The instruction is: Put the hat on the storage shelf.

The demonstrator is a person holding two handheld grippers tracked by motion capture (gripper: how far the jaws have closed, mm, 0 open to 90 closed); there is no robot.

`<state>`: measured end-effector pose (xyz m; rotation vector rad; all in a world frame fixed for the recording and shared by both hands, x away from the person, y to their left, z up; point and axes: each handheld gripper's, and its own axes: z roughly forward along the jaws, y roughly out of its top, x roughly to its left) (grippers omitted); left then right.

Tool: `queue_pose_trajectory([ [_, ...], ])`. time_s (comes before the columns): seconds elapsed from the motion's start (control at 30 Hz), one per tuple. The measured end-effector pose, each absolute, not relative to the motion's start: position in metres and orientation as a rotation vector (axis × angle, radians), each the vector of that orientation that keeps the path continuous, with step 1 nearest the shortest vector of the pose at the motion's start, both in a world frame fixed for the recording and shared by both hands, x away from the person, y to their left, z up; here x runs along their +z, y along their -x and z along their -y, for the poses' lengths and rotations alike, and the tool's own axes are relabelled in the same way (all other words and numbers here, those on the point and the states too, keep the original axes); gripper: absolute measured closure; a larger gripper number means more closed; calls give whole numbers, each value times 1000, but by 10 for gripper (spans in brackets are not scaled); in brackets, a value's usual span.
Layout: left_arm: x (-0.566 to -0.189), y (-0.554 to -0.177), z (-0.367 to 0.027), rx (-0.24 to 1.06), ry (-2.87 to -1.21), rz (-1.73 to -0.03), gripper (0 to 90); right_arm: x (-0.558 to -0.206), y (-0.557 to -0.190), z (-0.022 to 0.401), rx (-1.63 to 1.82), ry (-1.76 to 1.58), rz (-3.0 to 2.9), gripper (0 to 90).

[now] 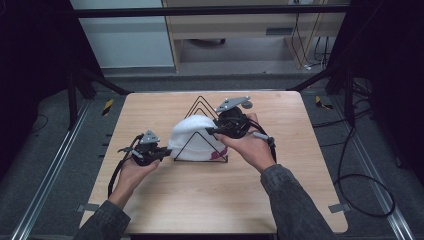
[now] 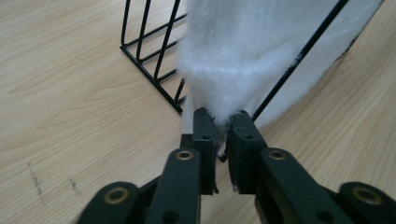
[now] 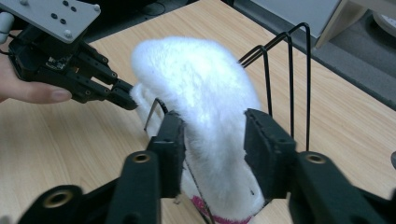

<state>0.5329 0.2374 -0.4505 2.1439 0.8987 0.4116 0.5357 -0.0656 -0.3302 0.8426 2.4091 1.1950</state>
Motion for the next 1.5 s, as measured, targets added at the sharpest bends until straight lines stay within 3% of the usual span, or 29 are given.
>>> queue_pose_trajectory([
  [0.1,-444,-526,-237,446,-2134,-897,618,-329,-528,70,1207,-845,-2385,417],
  [0.13,-442,-524,-238,455,-2128,-897,618,-329,-528,70,1207,-845,-2385,417],
  [0.17,-437,-518,-239,486,-2117,-901,494,-329,-523,72,1199,-840,-2374,375],
  [0.27,-433,-512,-241,479,-2109,-887,347,-329,-520,73,1200,-839,-2361,330],
  [0.3,-432,-509,-244,460,-2109,-880,295,-329,-516,75,1203,-842,-2338,275],
  [0.37,-431,-507,-245,448,-2108,-877,207,-329,-516,75,1205,-847,-2328,251],
  [0.4,-431,-504,-246,442,-2109,-871,207,-330,-515,76,1201,-855,-2324,227],
  [0.43,-430,-503,-246,443,-2109,-868,120,-330,-514,78,1190,-884,-2303,182],
  [0.53,-427,-498,-249,451,-2097,-840,67,-331,-512,81,1182,-907,-2281,140],
  [0.67,-427,-493,-254,464,-2091,-843,45,-334,-508,89,1186,-916,-2247,84],
  [0.97,-439,-492,-264,482,-2131,-880,45,-335,-487,119,1221,-888,-2232,75],
  [1.2,-448,-494,-260,488,-2189,-875,60,-355,-466,158,1171,-938,-2211,153],
  [1.5,-454,-494,-259,462,-2226,-890,54,-389,-456,193,1138,-1006,-2200,153],
])
